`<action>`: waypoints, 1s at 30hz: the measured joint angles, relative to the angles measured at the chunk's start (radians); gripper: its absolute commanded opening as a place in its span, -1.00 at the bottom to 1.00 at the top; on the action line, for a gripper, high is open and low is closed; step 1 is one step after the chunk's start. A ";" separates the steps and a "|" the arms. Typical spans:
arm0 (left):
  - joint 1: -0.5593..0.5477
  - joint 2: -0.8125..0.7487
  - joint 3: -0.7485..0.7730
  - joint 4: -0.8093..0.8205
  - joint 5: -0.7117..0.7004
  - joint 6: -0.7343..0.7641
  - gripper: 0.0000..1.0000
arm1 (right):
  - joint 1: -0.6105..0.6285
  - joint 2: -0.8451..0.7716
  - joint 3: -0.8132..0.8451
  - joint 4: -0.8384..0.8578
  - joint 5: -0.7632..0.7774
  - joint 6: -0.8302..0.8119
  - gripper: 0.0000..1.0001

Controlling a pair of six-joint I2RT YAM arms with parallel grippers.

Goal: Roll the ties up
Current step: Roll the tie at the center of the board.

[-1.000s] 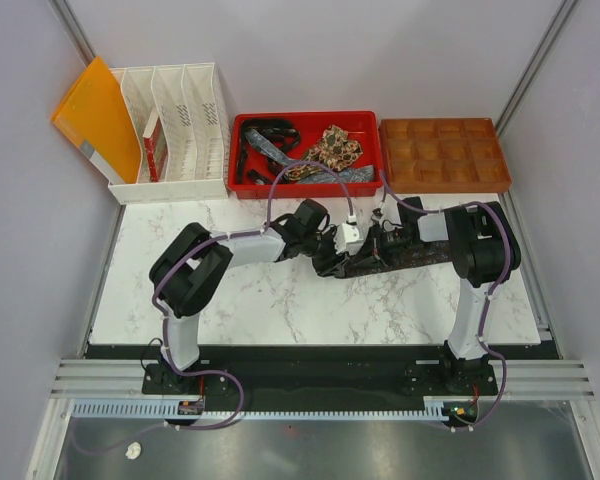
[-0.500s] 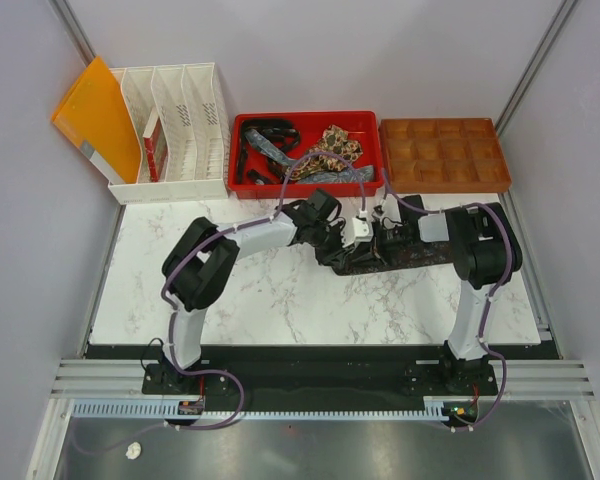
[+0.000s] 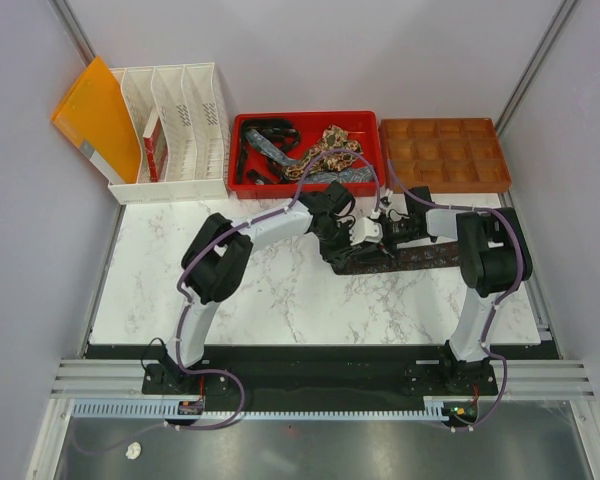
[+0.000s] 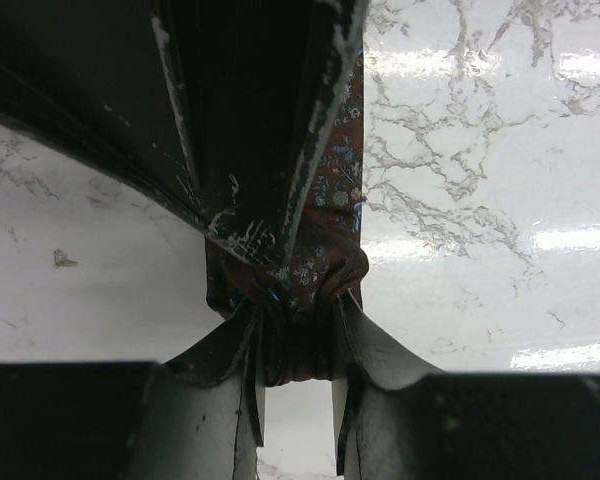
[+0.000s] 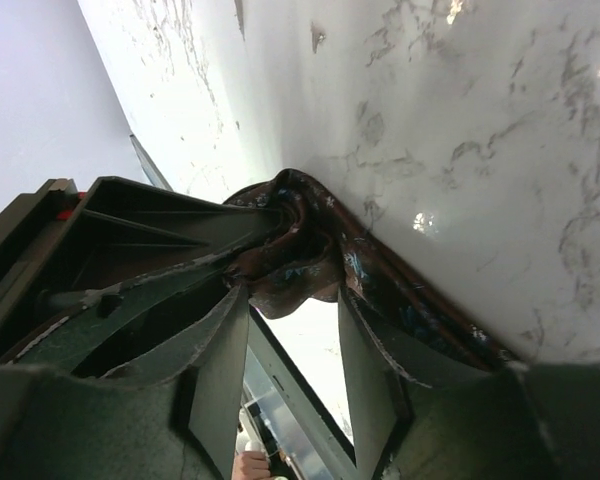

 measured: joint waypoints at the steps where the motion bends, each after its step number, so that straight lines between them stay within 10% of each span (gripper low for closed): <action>1: -0.001 0.007 0.013 -0.013 -0.003 0.000 -0.58 | 0.000 -0.004 -0.002 0.000 -0.002 0.005 0.03; 15: -0.006 0.051 0.087 -0.085 -0.014 -0.009 -0.36 | 0.001 -0.016 -0.048 0.034 -0.025 0.030 -0.06; 25: -0.006 0.069 0.112 -0.100 -0.016 -0.026 -0.11 | 0.015 -0.005 -0.042 0.059 -0.027 0.031 -1.00; 30: -0.007 0.073 0.112 -0.094 -0.019 -0.028 0.09 | 0.016 0.011 -0.020 0.026 -0.024 -0.005 -1.00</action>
